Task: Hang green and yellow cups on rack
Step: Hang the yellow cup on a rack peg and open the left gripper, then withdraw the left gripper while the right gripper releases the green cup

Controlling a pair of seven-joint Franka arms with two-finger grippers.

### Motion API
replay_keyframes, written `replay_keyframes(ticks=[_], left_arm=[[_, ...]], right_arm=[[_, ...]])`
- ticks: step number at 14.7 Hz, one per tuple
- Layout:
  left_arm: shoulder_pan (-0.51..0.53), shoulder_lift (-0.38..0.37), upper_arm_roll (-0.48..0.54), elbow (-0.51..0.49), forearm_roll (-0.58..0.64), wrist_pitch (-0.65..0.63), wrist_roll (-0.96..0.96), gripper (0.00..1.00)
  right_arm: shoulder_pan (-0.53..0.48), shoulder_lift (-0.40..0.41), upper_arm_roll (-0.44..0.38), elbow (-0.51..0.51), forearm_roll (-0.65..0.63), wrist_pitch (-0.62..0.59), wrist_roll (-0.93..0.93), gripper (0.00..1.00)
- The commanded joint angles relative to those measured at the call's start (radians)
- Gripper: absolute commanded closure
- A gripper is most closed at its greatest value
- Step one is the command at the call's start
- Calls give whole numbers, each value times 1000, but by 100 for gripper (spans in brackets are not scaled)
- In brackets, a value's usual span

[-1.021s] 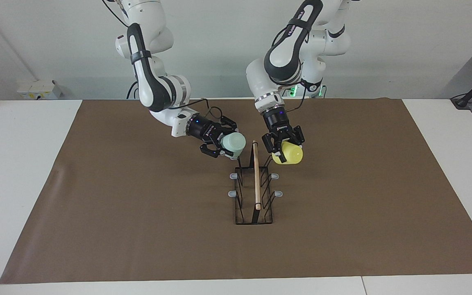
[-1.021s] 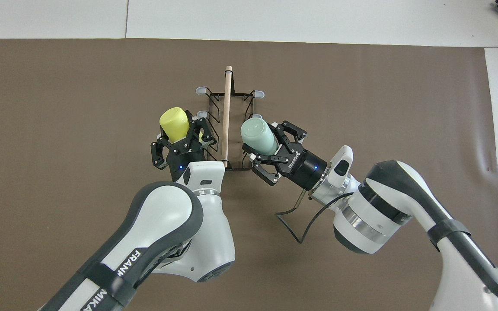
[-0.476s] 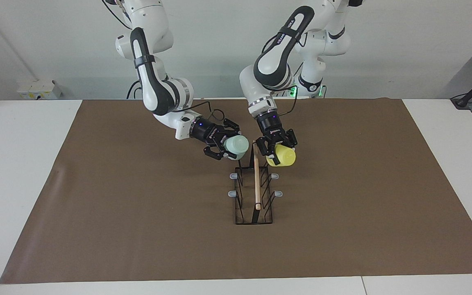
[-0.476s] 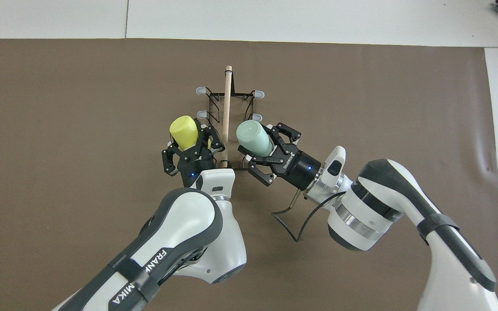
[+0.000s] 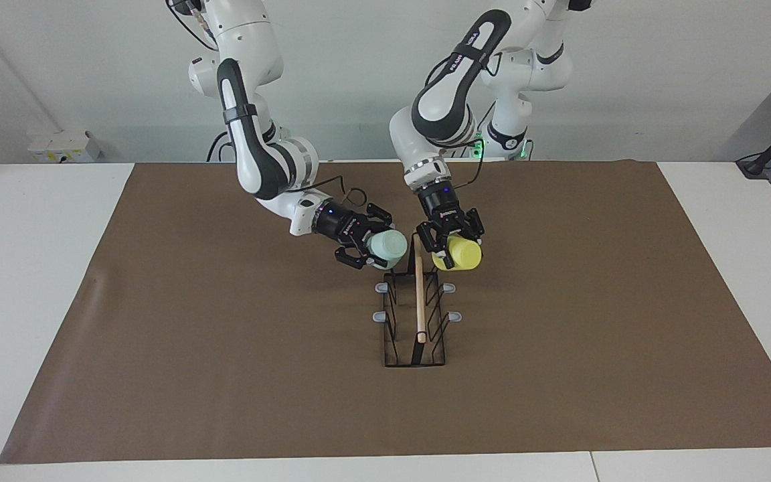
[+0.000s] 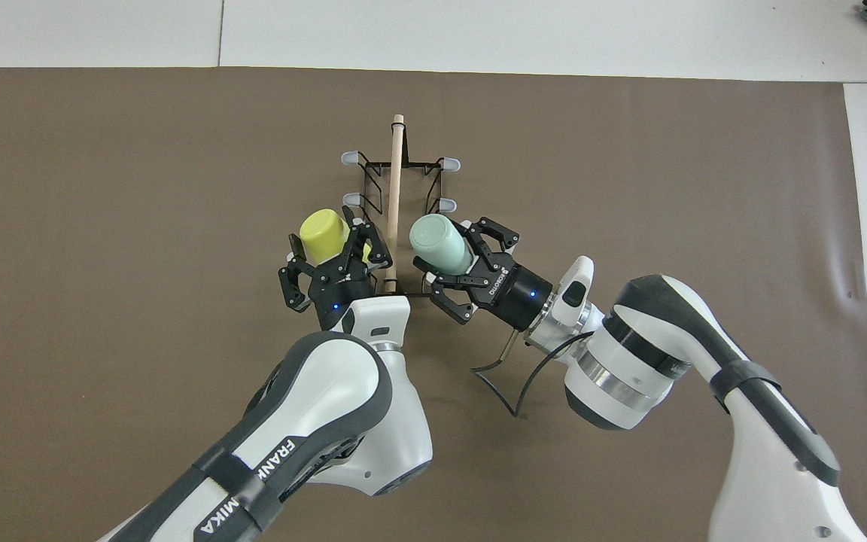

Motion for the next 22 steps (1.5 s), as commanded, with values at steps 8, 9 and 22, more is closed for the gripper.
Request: replay_keyframes(ticks=[8,9,22], left_arm=[[6,-37,-3,40,7,49,8,0],[6,-43,8,46,5,70,22,0],[-1,-21,221,306,-612,271,986,0]], right_arm=[[-6,35,5,10,34,6,-51,100],[-5,41,5,10,34,6,-58,100],[-12,40,5,8,40,-3,-62,0]])
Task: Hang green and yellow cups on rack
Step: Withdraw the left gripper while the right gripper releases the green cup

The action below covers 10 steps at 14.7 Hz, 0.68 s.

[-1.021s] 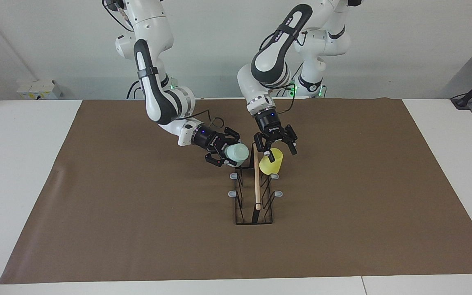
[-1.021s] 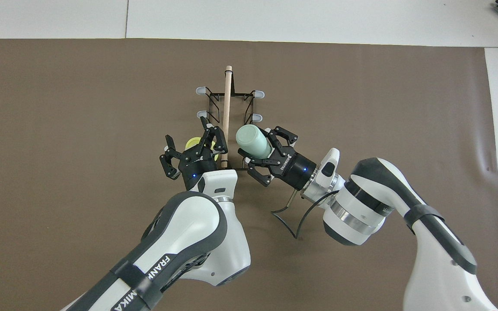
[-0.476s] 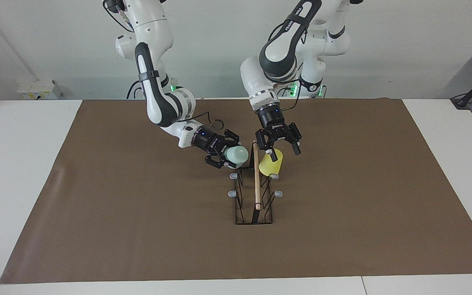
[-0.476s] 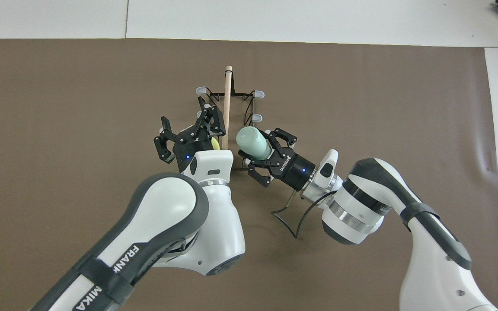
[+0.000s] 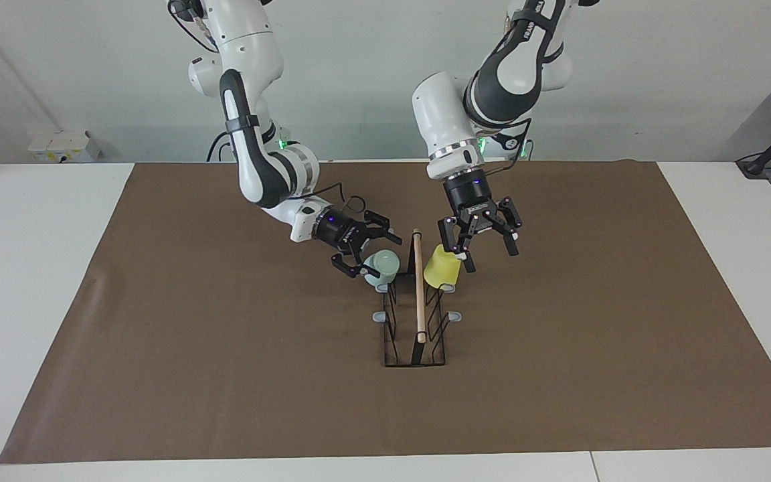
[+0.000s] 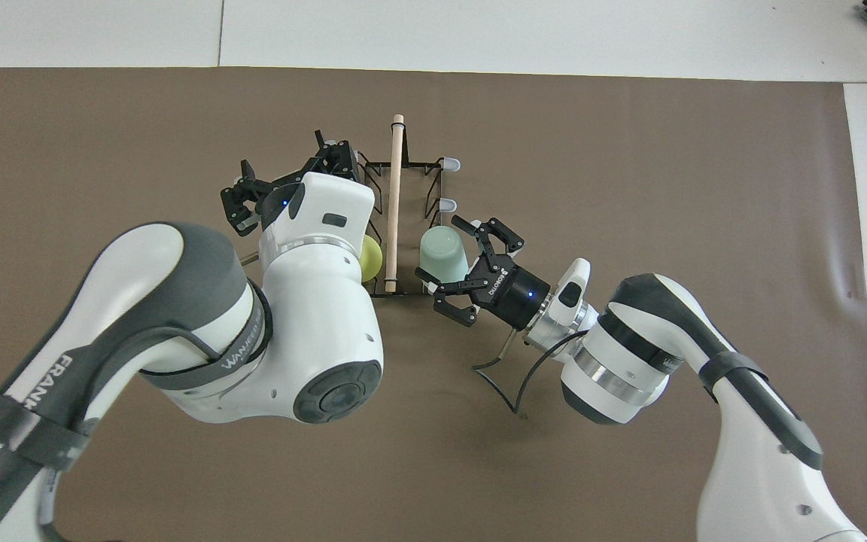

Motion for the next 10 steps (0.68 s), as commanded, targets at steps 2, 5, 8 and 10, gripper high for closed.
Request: replay_keyframes(ticks=[2,5,8,10], left_arm=[[-3,-2,78,48,-268,64,381,0],[0,-29,136,66,-498,61,688,0],[2,-84,196,56,-728,49,1007,0],[2,-109,233,49,-827,-2,1165,0]], right_arm=[[-11,-10,6,2,28,0,-31,0],[-24,-61,3,-1,13,61,-25,0],[-46,-127,2,1,-62,190,-20,0],[-93,-144,2,1,-163,225,-20,0]])
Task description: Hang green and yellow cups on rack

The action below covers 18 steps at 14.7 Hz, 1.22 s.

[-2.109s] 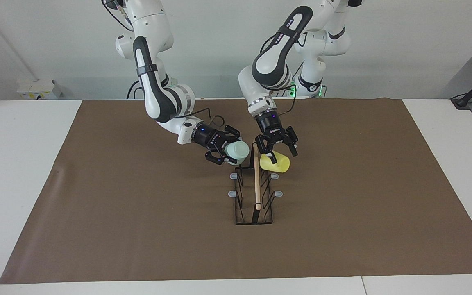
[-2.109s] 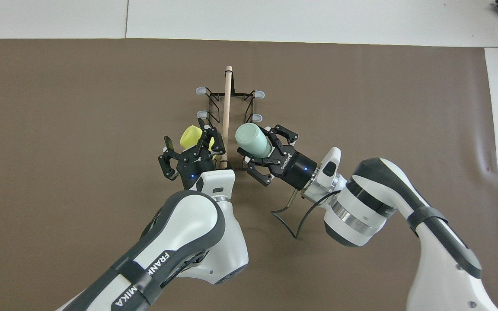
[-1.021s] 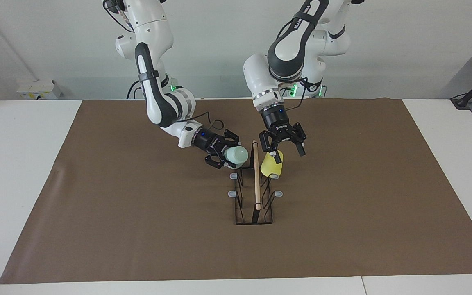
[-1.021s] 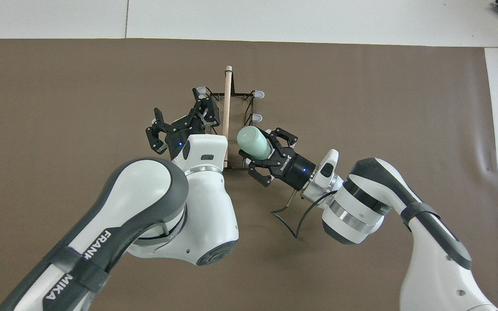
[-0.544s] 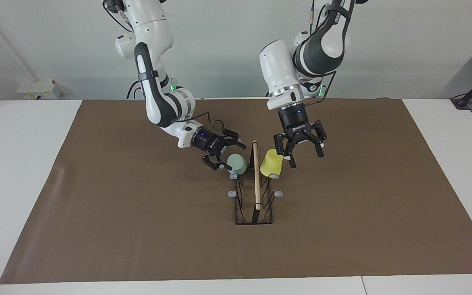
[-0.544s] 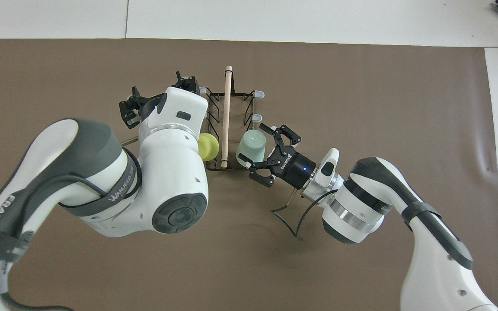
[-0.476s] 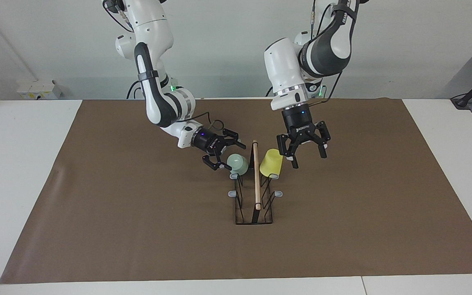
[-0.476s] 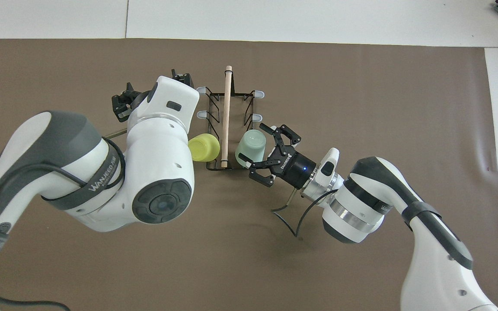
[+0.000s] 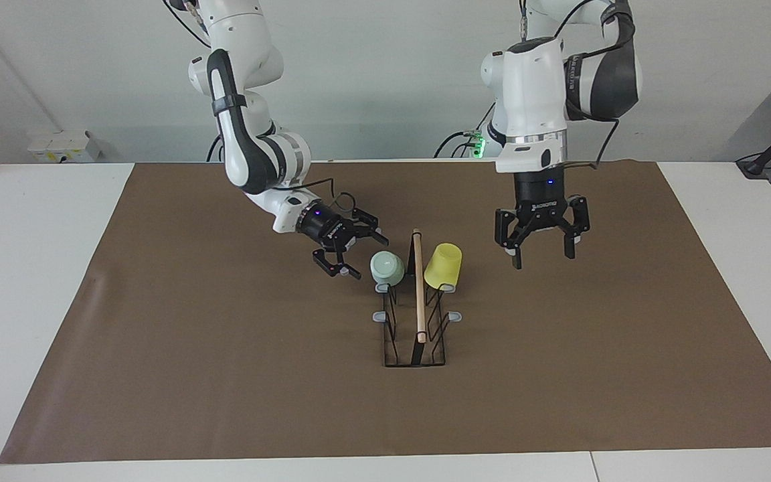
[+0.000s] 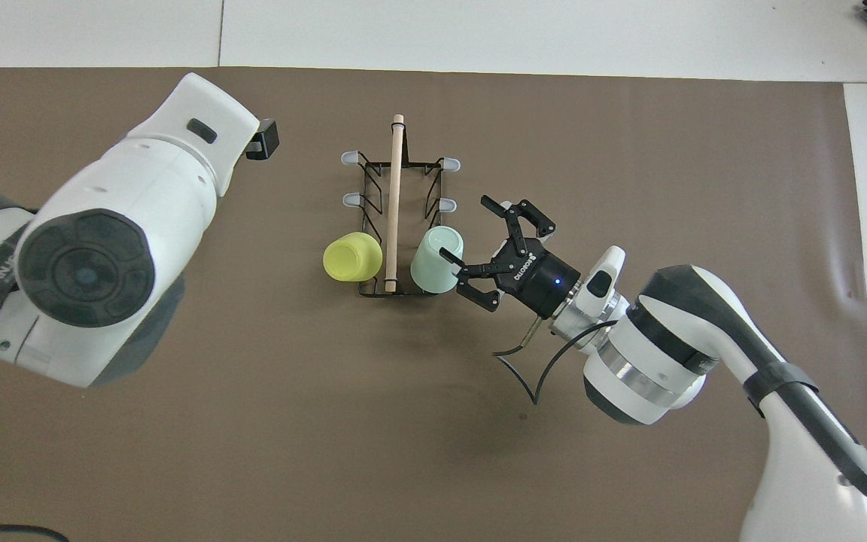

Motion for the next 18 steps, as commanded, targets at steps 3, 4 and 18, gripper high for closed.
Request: replay_keyframes(ticks=[3,4,18], left_arm=[[-1,-71,74,-27,-220,-126,344,0],[-1,-78,95,-27,-283,-143,411,0],[2,-86,266,216,-444,-778,773,0]], right_arm=[[-120,-37,5,-3,-253,123,-8,0],[-152,-34,3,4,-325,143,-8,0],[-344,76,-4,196,-1337,390,85,0]])
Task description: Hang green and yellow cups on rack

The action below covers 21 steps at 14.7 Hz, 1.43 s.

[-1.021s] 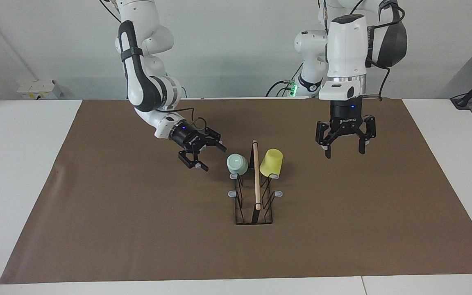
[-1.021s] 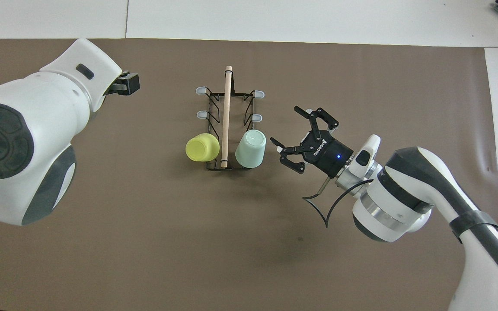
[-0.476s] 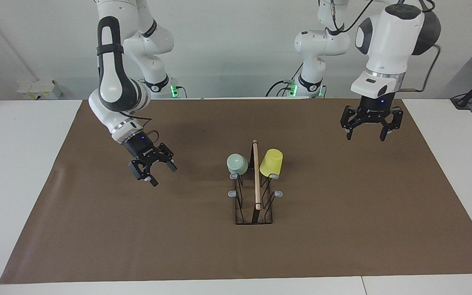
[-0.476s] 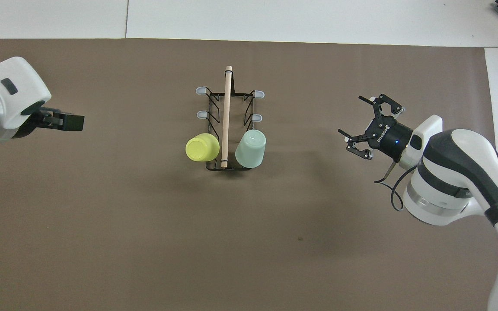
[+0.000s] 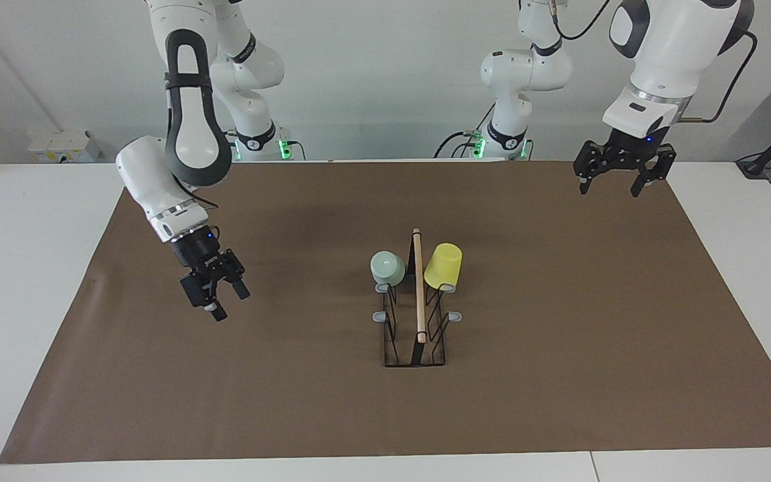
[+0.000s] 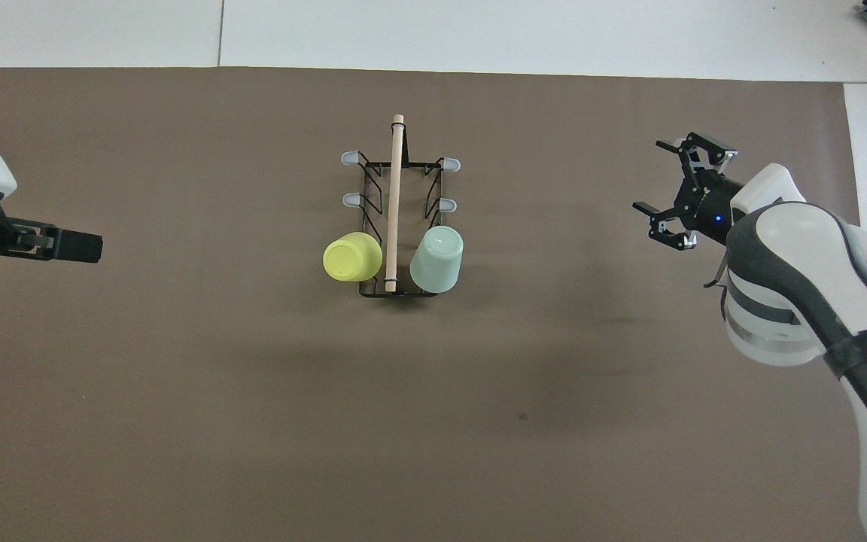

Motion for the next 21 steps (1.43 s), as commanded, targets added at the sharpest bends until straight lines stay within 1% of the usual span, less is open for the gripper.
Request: replay_keyframes(ticks=[1,3,4,5,7,9,11,13,15,17,19,21], left_arm=[[-3,81,16,164,-21,-137,50,0],[-1,122,16,244,-22,-223,48,0],[0,139,20,280,-24,-261,50,0],[5,142,20,296,-27,-281,53,0],[13,119,20,285,-50,-280,53,0],[30,90,12,253,-62,-282,45,0],[31,78,7,223,-62,-274,39,0],[33,76,6,218,-62,-277,34,0],[33,76,7,216,-62,-274,33,0],[33,78,9,219,-62,-271,22,0],[33,76,9,218,-58,-269,2,0],[33,78,9,218,-56,-271,2,0]], right_arm=[[-63,44,6,65,-217,-6,55,0],[-77,49,6,71,-346,-21,142,0],[-80,51,2,79,-425,-24,194,0],[-83,51,2,81,-520,-24,252,0],[-93,44,2,81,-665,-46,396,0],[-91,40,-5,97,-827,-104,563,0],[-88,31,-5,119,-990,-184,772,0],[-76,6,-5,147,-1160,-276,993,0],[-71,-24,7,153,-1306,-339,1230,0],[-47,-60,12,153,-1389,-408,1450,0],[-10,-94,10,153,-1438,-487,1677,0],[7,-118,13,153,-1474,-541,1896,0]])
